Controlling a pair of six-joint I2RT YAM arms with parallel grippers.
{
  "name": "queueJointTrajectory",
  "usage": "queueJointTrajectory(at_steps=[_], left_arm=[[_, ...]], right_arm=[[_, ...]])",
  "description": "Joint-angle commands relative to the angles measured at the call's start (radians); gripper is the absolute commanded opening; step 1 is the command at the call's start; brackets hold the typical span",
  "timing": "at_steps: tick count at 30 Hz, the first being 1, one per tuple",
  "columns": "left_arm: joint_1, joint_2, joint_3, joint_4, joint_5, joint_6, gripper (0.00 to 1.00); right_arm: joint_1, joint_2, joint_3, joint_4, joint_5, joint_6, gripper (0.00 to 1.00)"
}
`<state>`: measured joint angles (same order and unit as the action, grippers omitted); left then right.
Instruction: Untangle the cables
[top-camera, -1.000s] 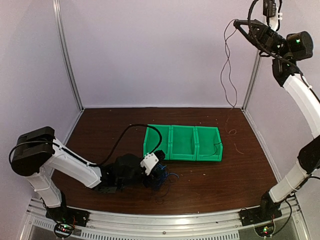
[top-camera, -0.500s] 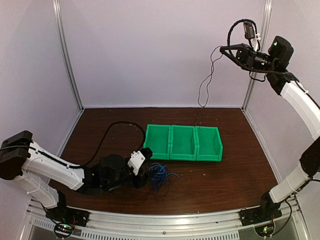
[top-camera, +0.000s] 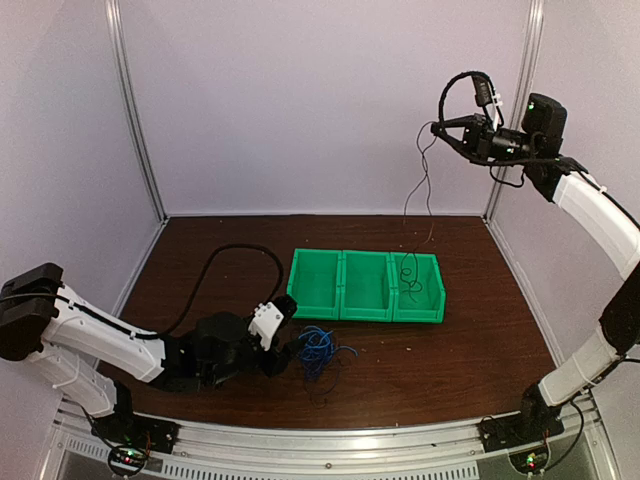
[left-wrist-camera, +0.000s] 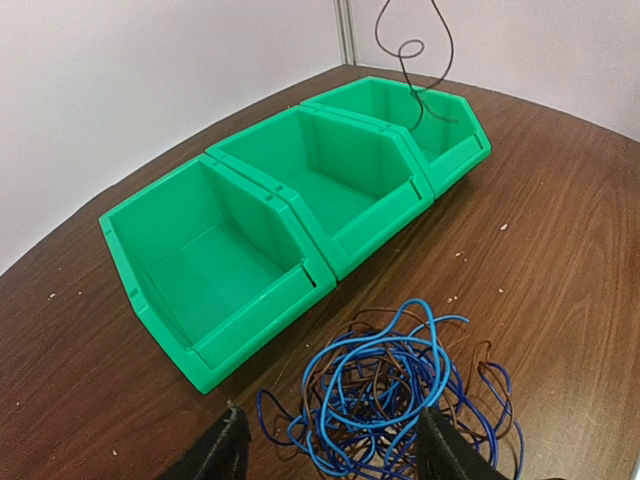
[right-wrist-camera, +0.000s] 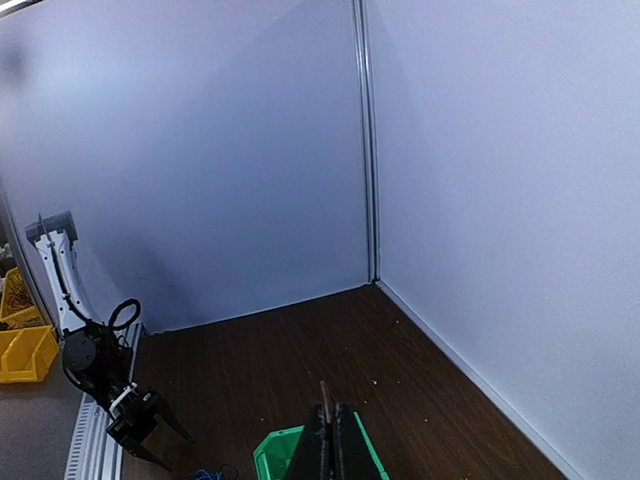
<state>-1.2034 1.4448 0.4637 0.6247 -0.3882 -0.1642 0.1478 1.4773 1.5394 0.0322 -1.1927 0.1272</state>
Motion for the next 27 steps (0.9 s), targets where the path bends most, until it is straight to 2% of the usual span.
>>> queueJointTrajectory(at_steps=[1, 11, 27], left_arm=[[-0.002, -0.022, -0.013, 0.03, -0.025, -0.015, 0.59], [-0.002, -0.006, -0.01, 0.03, -0.027, -0.017, 0.59], [-0.002, 0.025, -0.006, 0.059, -0.024, -0.021, 0.59]], right_arm=[[-0.006, -0.035, -0.041, -0.06, 0.051, -0.097, 0.0], [-0.032, -0.039, -0.129, -0.044, 0.074, -0.113, 0.0], [-0.081, -0.084, -0.011, -0.065, 0.048, -0.094, 0.0]])
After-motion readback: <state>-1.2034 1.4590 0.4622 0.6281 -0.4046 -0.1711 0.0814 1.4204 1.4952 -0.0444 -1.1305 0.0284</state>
